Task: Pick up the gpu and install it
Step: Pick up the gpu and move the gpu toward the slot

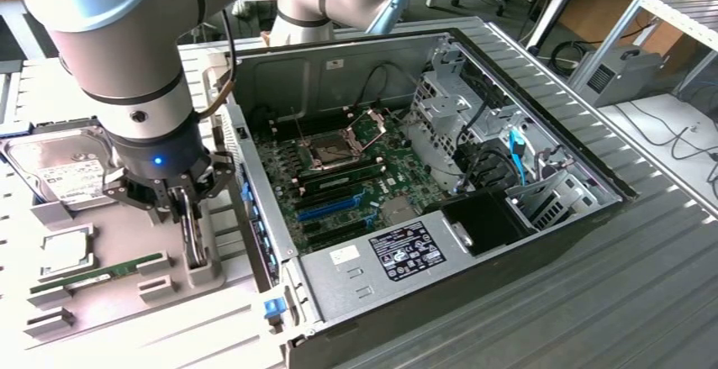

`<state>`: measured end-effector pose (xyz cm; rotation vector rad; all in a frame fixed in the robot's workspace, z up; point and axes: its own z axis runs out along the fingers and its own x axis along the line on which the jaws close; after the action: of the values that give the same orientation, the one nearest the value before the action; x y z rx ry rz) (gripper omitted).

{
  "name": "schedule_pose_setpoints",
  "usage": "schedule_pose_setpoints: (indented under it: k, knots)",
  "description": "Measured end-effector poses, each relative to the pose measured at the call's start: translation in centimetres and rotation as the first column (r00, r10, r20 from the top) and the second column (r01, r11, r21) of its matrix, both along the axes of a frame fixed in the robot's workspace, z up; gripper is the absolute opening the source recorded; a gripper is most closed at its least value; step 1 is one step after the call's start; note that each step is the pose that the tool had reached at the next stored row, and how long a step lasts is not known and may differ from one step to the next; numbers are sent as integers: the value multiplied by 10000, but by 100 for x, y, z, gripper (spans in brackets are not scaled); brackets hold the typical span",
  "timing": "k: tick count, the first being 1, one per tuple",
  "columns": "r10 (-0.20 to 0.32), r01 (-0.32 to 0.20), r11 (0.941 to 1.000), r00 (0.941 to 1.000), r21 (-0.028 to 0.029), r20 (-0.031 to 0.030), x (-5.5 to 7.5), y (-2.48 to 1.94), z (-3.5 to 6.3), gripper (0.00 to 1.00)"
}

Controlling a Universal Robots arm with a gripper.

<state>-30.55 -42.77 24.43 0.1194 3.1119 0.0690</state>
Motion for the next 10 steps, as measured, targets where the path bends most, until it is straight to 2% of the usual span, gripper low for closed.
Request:
schedule_pose_setpoints:
  k: [10]
  knots:
    - [191, -191, 9998, 9998, 1, 1, 0, 0, 17, 27]
